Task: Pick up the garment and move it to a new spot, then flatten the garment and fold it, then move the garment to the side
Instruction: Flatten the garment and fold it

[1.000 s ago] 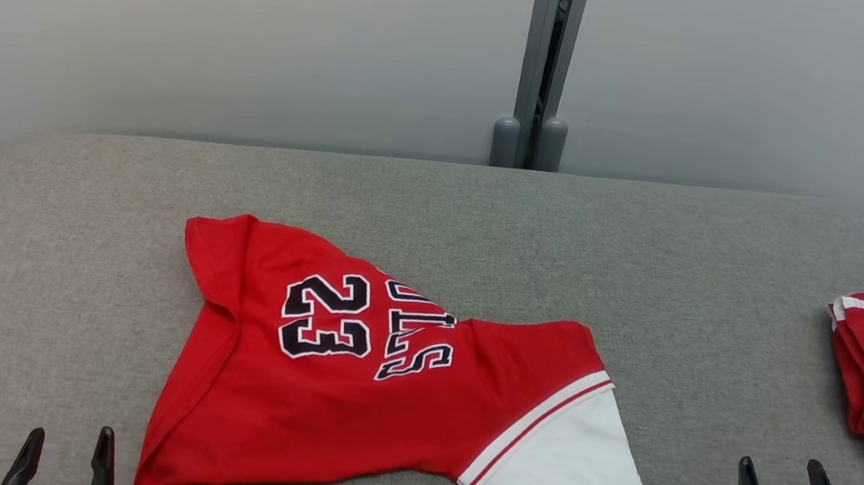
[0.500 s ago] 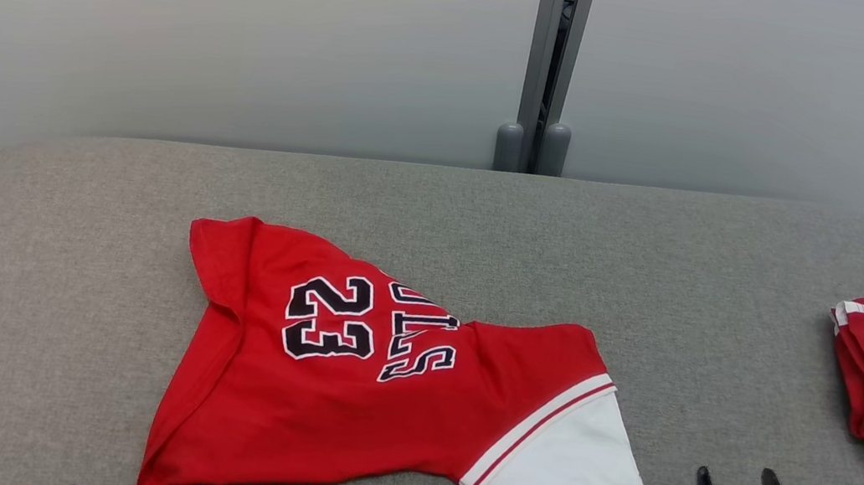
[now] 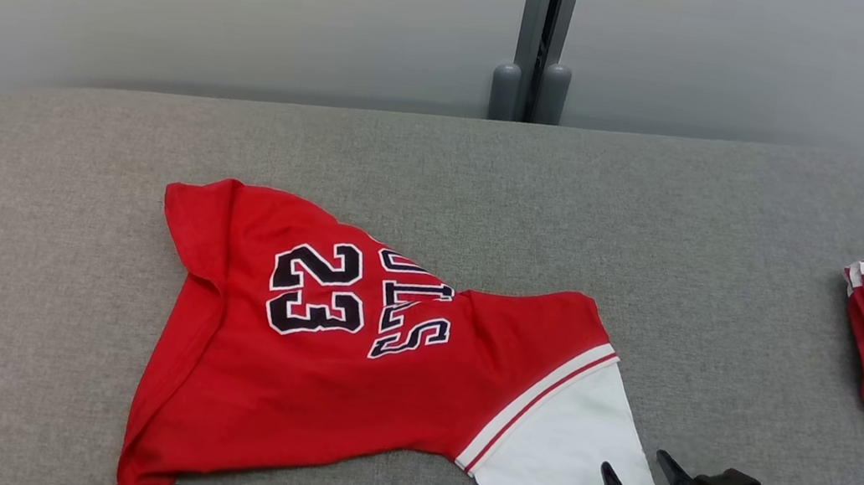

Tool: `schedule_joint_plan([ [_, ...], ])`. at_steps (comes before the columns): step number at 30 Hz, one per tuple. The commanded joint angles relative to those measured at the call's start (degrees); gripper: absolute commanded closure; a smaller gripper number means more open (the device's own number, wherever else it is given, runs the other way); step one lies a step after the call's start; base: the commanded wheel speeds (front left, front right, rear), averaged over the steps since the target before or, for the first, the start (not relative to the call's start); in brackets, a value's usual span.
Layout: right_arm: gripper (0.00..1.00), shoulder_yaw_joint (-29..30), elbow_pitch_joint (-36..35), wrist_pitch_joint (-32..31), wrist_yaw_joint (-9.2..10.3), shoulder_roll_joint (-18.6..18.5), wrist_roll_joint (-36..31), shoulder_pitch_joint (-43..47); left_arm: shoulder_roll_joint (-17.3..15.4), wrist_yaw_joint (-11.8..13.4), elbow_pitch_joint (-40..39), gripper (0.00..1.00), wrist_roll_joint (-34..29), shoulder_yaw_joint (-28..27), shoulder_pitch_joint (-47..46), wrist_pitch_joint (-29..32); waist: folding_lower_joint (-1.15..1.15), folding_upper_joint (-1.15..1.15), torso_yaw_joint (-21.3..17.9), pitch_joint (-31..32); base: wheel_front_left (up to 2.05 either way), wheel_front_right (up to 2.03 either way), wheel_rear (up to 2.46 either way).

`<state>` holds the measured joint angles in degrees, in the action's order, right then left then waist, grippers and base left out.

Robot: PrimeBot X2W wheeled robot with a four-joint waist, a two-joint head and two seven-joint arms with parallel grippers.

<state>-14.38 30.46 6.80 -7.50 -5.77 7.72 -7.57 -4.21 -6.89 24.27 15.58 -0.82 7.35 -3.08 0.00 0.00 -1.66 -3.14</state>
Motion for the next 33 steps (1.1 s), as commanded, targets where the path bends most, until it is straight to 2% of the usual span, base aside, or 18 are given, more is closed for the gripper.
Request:
schedule_joint_plan([
  [1,0.00,-0.16,0.66,-0.35,0.01,-0.50,0.41,-0.84,-0.39,0.34,0.38,0.00,-0.28,-0.11,-0.91,-0.32,0.00,0.00,-0.31,-0.99,0.00,0.00,0.00],
  [7,0.00,-1.57,5.14,-1.24,0.01,-0.51,1.60,-3.93,-0.22,0.63,2.39,0.00,0.56,0.15,-3.37,-1.05,0.00,0.00,-0.17,-2.36,0.00,0.00,0.00],
  [8,0.00,-1.70,5.65,-0.99,0.01,-0.50,1.87,-4.29,-0.20,0.56,2.58,0.08,0.72,0.26,-3.58,-1.11,0.00,0.00,-0.11,-2.48,0.00,0.00,0.00],
  [10,0.00,-1.77,6.96,-1.20,0.01,-0.40,2.33,-4.78,-0.38,0.43,2.78,0.55,0.99,0.49,-3.91,-1.22,0.00,0.00,0.04,-2.63,0.00,0.00,0.00],
  [11,0.00,-2.01,7.43,-1.26,0.01,-0.25,2.49,-4.91,-0.39,0.30,2.83,0.70,1.20,0.69,-4.03,-1.26,0.00,0.00,0.15,-2.67,0.00,0.00,0.00],
  [12,0.00,-2.13,8.01,-1.43,0.01,-0.03,3.01,-4.97,-0.45,0.20,2.79,0.92,1.27,0.84,-4.12,-1.33,0.00,0.00,0.26,-2.69,0.00,0.00,0.00],
  [13,0.00,-2.47,8.67,-1.91,0.01,0.24,3.80,-5.02,-0.62,0.11,2.79,1.00,1.49,1.03,-4.20,-1.15,0.00,0.00,0.38,-2.70,0.00,0.00,0.00],
  [14,0.14,-3.27,9.26,-2.73,0.01,0.54,4.73,-5.02,-0.80,-0.02,2.69,1.00,1.75,1.40,-4.19,-0.84,0.00,0.00,0.49,-2.66,0.00,0.00,0.00],
  [16,1.00,-4.79,9.05,-2.12,0.00,0.76,6.56,-5.38,-1.17,-0.15,2.06,1.00,2.45,1.68,-4.11,-0.46,0.00,0.00,0.64,-2.57,0.00,0.00,0.00],
  [19,1.00,-6.54,7.44,-1.20,0.00,0.92,11.73,-6.00,-1.38,-0.39,0.02,1.00,4.86,1.98,-3.62,0.70,0.00,0.00,0.65,-2.51,0.00,0.00,0.00],
  [23,1.00,-4.55,0.96,0.27,0.00,0.02,22.55,-7.07,-1.90,-0.61,-6.90,1.00,9.82,2.31,-2.24,3.82,0.00,0.00,0.31,-2.31,0.00,0.00,0.00],
  [26,1.00,-1.36,-8.01,0.09,0.00,-1.74,31.54,-7.20,-3.07,-0.69,-16.96,1.00,14.61,2.48,-0.43,7.71,0.00,0.00,-0.40,-2.34,0.00,0.00,0.00],
  [28,1.00,1.18,-15.10,-0.63,0.00,-3.62,36.07,-7.04,-5.14,-0.65,-24.77,1.00,16.17,2.25,1.35,10.87,0.00,0.00,-0.96,-2.45,0.00,0.00,0.00],
  [33,1.00,8.14,-32.03,-5.07,-0.01,-6.89,44.18,-6.38,-8.43,0.16,-44.55,1.00,20.06,0.63,2.27,18.73,0.00,0.00,-2.19,-3.10,0.00,0.00,0.00],
])
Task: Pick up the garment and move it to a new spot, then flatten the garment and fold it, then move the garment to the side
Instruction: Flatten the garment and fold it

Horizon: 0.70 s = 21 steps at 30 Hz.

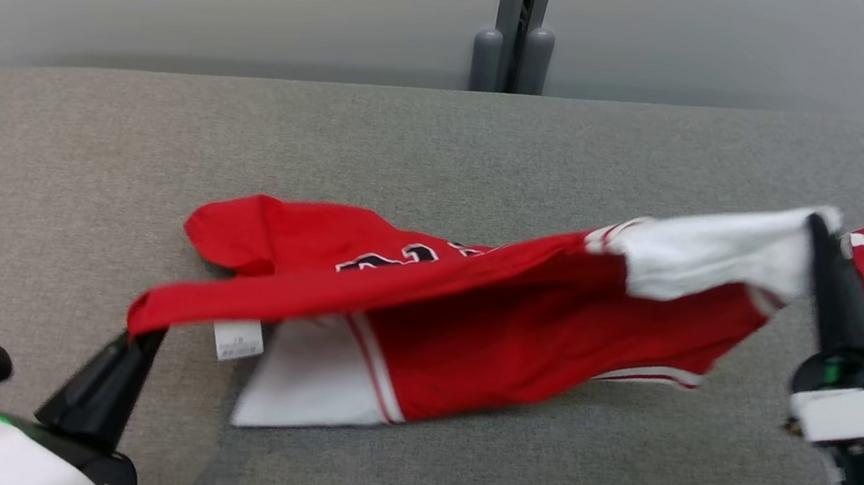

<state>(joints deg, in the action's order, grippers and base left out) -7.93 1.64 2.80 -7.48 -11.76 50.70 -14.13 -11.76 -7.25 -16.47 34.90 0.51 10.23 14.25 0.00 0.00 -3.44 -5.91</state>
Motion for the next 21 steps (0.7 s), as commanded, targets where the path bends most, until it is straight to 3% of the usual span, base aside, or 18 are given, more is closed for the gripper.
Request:
schedule_joint_plan([
  [1,1.00,2.97,-6.58,-2.16,-0.03,-1.20,1.94,-0.11,-1.35,0.97,-7.56,1.00,1.48,-1.02,-1.35,2.99,0.00,0.00,-0.67,-0.53,0.00,0.00,0.00],
  [5,1.00,8.30,-17.26,-7.25,-0.04,-1.32,3.59,-3.11,-3.81,2.29,-19.10,1.00,3.16,-1.66,-6.10,8.74,0.00,0.00,-1.79,-2.02,0.00,0.00,0.00],
  [11,1.00,14.23,-24.31,-15.27,-0.03,-1.09,3.06,-11.44,-6.49,4.21,-25.37,1.00,6.79,-1.74,-18.90,16.04,0.00,0.00,-2.53,-5.39,0.00,0.00,0.00],
  [15,1.00,17.79,-22.84,-20.54,-0.03,-1.18,-0.94,-20.88,-8.41,4.84,-20.47,1.00,7.14,-0.54,-34.11,20.24,0.00,0.00,-2.02,-9.41,0.00,0.00,0.00],
  [21,1.00,19.24,-14.44,-25.44,-0.04,-0.32,-6.01,-37.94,-7.18,4.57,-3.50,1.00,4.25,4.94,-58.18,22.52,0.00,0.00,-1.09,-18.21,0.00,0.00,0.00],
])
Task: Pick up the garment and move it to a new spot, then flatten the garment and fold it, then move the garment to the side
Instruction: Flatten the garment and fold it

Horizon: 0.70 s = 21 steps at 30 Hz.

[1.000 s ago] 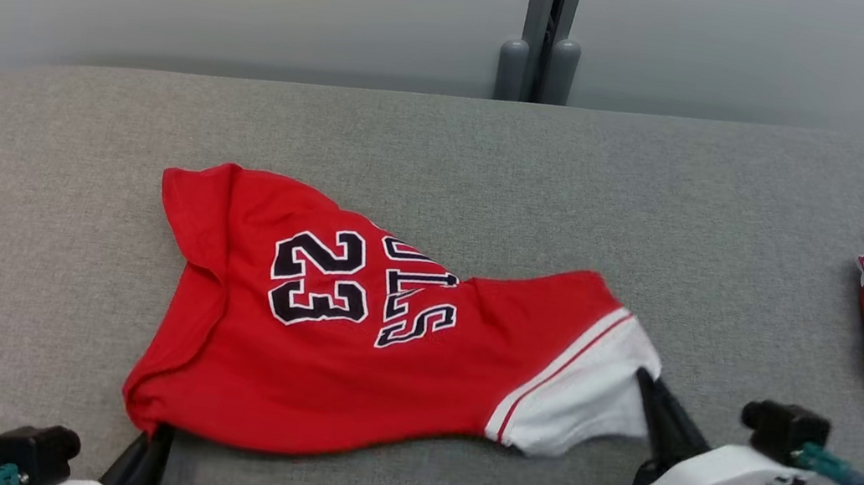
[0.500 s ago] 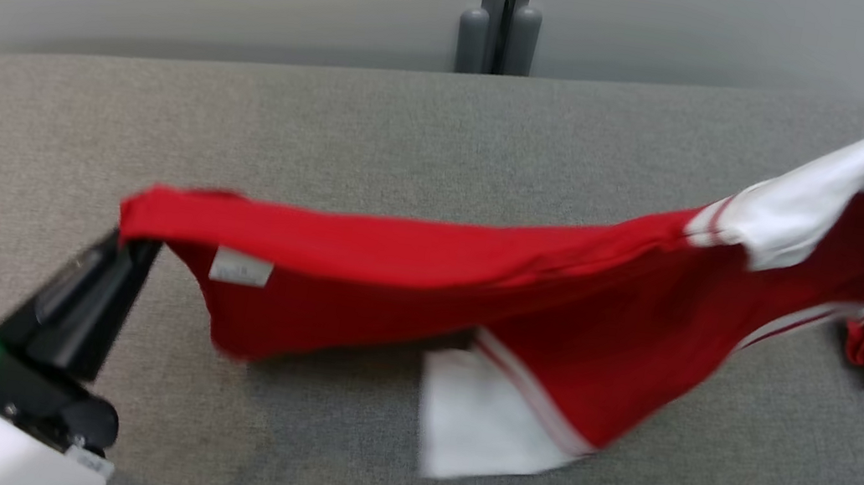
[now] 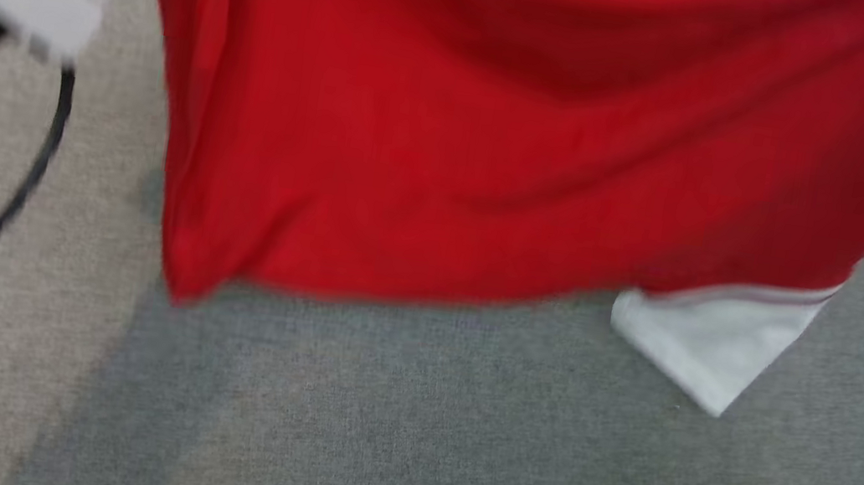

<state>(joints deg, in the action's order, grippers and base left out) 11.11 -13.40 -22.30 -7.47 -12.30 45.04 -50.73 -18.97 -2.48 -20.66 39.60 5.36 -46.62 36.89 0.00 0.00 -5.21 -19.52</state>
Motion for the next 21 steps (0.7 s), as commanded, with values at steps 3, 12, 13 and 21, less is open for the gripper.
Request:
schedule_joint_plan([
  [3,1.00,0.61,9.11,-0.48,-0.04,1.09,-4.07,-11.12,1.72,-0.60,11.47,1.00,-3.25,2.47,-12.57,-1.63,0.00,0.00,1.10,-9.05,0.00,0.00,0.00],
  [12,1.00,3.96,35.61,13.59,-0.06,7.03,-15.33,-37.64,6.74,-0.15,42.81,1.00,-12.93,4.62,-38.40,-20.06,0.00,0.00,1.05,-17.57,0.00,0.00,0.00],
  [13,1.00,4.27,37.93,15.94,-0.05,7.36,-16.02,-39.47,6.79,-0.51,45.42,1.00,-13.92,4.86,-40.14,-23.10,0.00,0.00,0.96,-17.92,0.00,0.00,0.00],
  [21,1.00,-1.22,51.05,28.31,-0.04,8.54,-13.28,-36.87,7.97,-3.68,65.16,1.00,-15.84,7.49,-39.93,-40.79,0.00,0.00,-0.14,-20.05,0.00,0.00,0.00],
])
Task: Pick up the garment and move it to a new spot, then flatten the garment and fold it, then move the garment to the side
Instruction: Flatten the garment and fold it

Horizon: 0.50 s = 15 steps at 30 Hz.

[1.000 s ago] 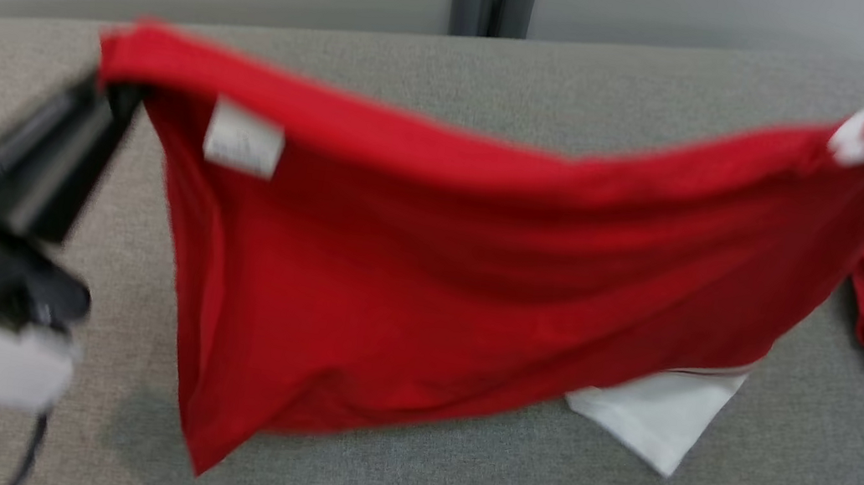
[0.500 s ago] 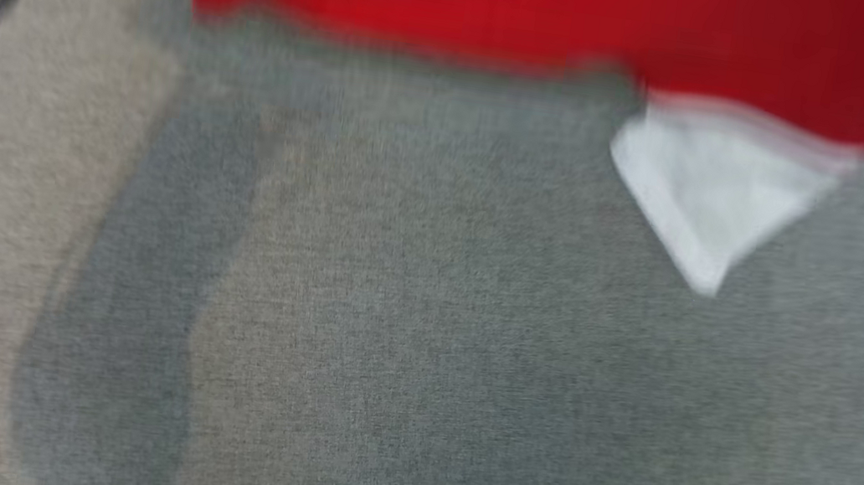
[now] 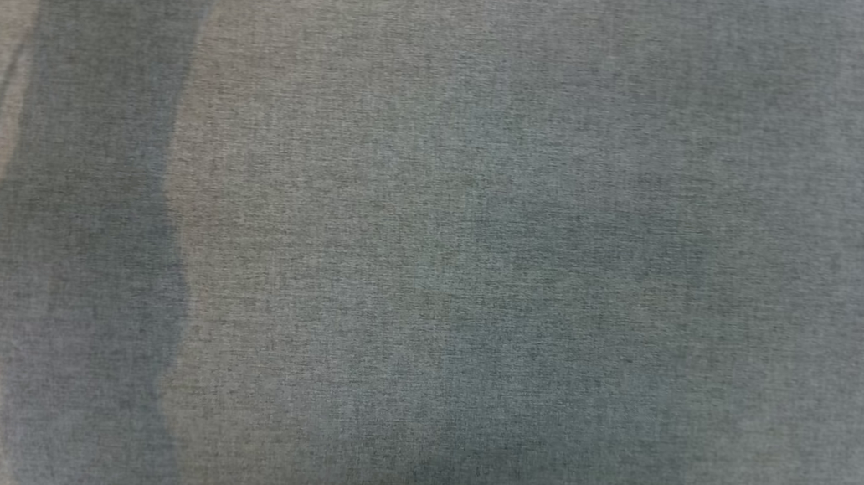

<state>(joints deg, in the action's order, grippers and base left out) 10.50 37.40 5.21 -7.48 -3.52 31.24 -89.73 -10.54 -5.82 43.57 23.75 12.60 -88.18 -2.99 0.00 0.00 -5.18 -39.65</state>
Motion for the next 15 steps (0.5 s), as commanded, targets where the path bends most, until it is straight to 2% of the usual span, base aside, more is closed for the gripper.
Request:
schedule_joint_plan([
  [1,1.00,-1.75,0.44,1.44,-0.04,-0.24,1.93,4.00,-0.73,-0.72,2.21,1.00,0.23,0.58,2.60,-2.21,0.00,0.00,-0.38,0.13,0.00,0.00,0.00],
  [4,1.00,-4.88,0.04,2.31,-0.04,-0.64,4.22,9.11,-0.78,-1.25,4.64,1.00,0.77,1.93,6.03,-3.94,0.00,0.00,-0.51,0.29,0.00,0.00,0.00],
  [5,1.00,-7.95,-1.52,3.15,-0.03,-1.36,7.66,14.88,-0.99,-1.54,6.07,1.00,1.66,2.98,9.55,-5.57,0.00,0.00,-0.59,0.30,0.00,0.00,0.00],
  [8,1.00,-13.64,-5.89,5.30,-0.04,-3.05,11.96,25.11,-1.79,-1.67,5.58,1.00,3.41,4.99,16.17,-8.36,0.00,0.00,-0.88,1.94,0.00,0.00,0.00],
  [9,1.00,-13.64,-5.89,5.30,-0.04,-3.05,11.96,25.11,-1.79,-1.67,5.58,1.00,3.41,4.99,16.17,-8.36,0.00,0.00,-0.88,1.94,0.00,0.00,0.00],
  [15,1.00,-20.67,-15.29,9.28,-0.04,-7.55,19.29,48.46,-4.67,-1.68,-2.16,1.00,8.96,8.40,36.34,-11.32,0.00,0.00,-1.16,10.55,0.00,0.00,0.00],
])
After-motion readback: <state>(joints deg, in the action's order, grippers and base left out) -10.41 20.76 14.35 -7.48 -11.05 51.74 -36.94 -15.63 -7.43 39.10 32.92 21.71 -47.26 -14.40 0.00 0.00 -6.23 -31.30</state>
